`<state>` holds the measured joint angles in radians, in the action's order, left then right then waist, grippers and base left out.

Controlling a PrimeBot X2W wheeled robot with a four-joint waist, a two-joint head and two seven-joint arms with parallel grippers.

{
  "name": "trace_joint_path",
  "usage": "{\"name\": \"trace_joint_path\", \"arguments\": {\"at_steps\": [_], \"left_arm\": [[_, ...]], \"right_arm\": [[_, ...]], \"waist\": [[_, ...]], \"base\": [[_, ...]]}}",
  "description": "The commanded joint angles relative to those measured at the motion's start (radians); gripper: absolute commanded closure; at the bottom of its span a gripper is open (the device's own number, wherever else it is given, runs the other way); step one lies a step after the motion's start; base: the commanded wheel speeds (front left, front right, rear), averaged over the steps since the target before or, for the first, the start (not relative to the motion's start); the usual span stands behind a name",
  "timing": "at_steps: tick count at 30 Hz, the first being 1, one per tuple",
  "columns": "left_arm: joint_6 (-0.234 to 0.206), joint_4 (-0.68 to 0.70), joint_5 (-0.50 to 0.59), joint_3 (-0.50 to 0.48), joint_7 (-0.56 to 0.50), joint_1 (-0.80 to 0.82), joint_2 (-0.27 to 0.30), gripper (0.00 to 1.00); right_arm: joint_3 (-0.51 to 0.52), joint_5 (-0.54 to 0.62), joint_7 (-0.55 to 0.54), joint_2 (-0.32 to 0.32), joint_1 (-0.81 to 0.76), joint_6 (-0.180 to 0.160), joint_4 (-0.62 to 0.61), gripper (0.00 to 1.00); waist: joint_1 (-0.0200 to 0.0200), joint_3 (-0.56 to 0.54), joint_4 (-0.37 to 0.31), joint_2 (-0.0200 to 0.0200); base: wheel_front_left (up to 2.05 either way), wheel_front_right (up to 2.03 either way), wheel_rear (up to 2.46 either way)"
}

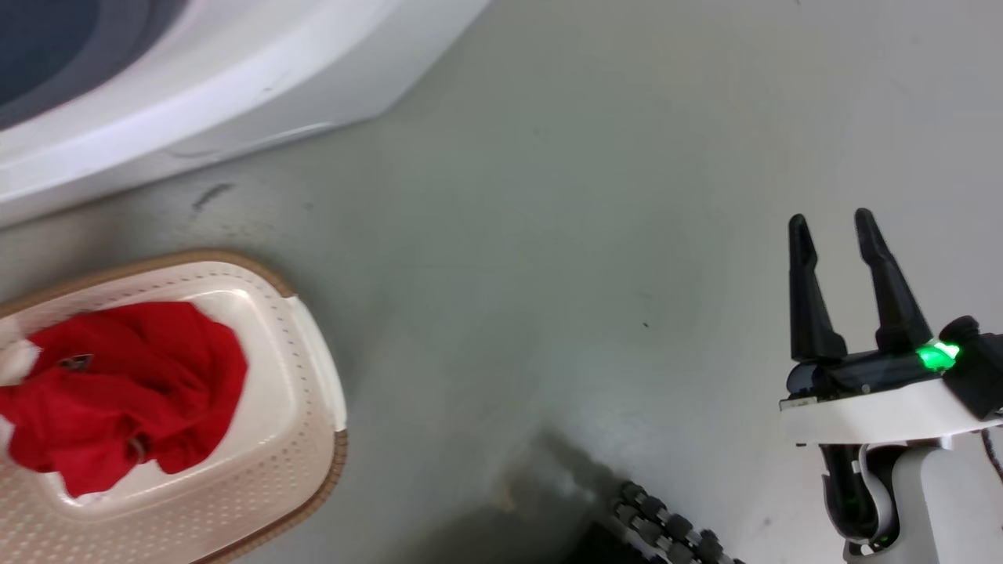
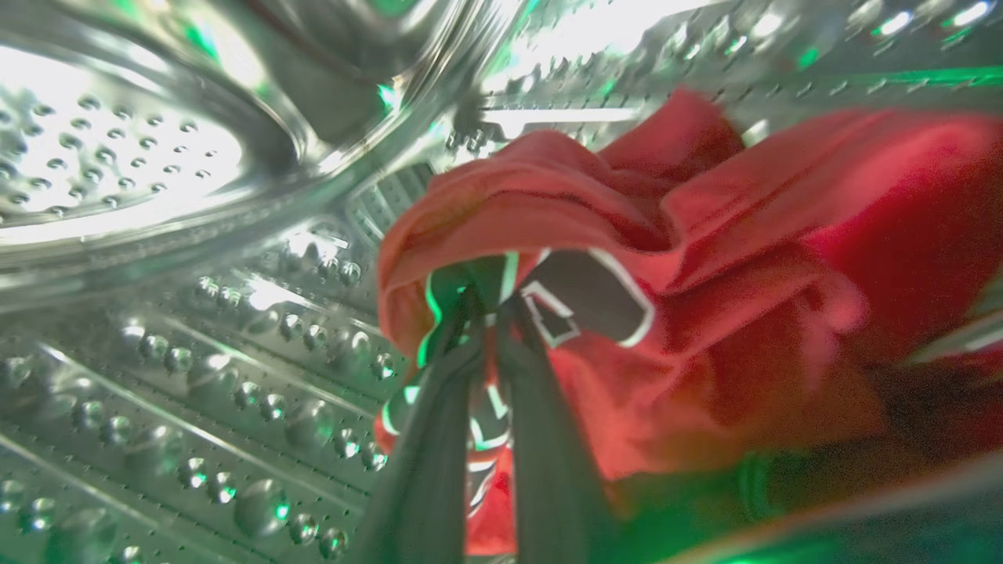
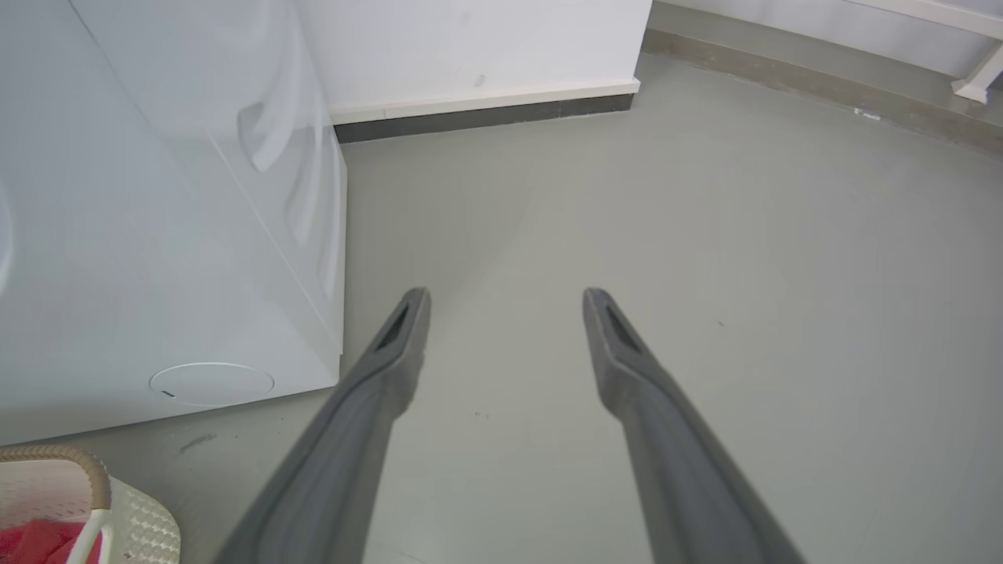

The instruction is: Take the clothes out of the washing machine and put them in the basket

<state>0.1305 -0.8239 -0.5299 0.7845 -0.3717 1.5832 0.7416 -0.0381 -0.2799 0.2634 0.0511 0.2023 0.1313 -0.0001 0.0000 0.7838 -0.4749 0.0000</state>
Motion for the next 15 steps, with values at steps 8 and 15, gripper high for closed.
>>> {"name": "trace_joint_path", "arguments": {"at_steps": [8,15], "left_arm": [[-0.022,-0.071,-0.067,-0.048,0.339,-0.169,-0.082,1.0],[-0.066,-0.087,-0.057,-0.031,0.57,-0.346,-0.134,1.0]], "right_arm": [[0.049,0.064,0.002,-0.001,0.016,-0.001,0.008,0.0],[0.071,0.117,0.002,-0.001,-0.025,-0.001,0.022,0.0]], "waist": [[0.0,-0.16,0.112,0.0],[0.0,-0.287,0.174,0.0]], "base": [[0.0,0.0,0.0],[0.0,0.0,0.0]]}}
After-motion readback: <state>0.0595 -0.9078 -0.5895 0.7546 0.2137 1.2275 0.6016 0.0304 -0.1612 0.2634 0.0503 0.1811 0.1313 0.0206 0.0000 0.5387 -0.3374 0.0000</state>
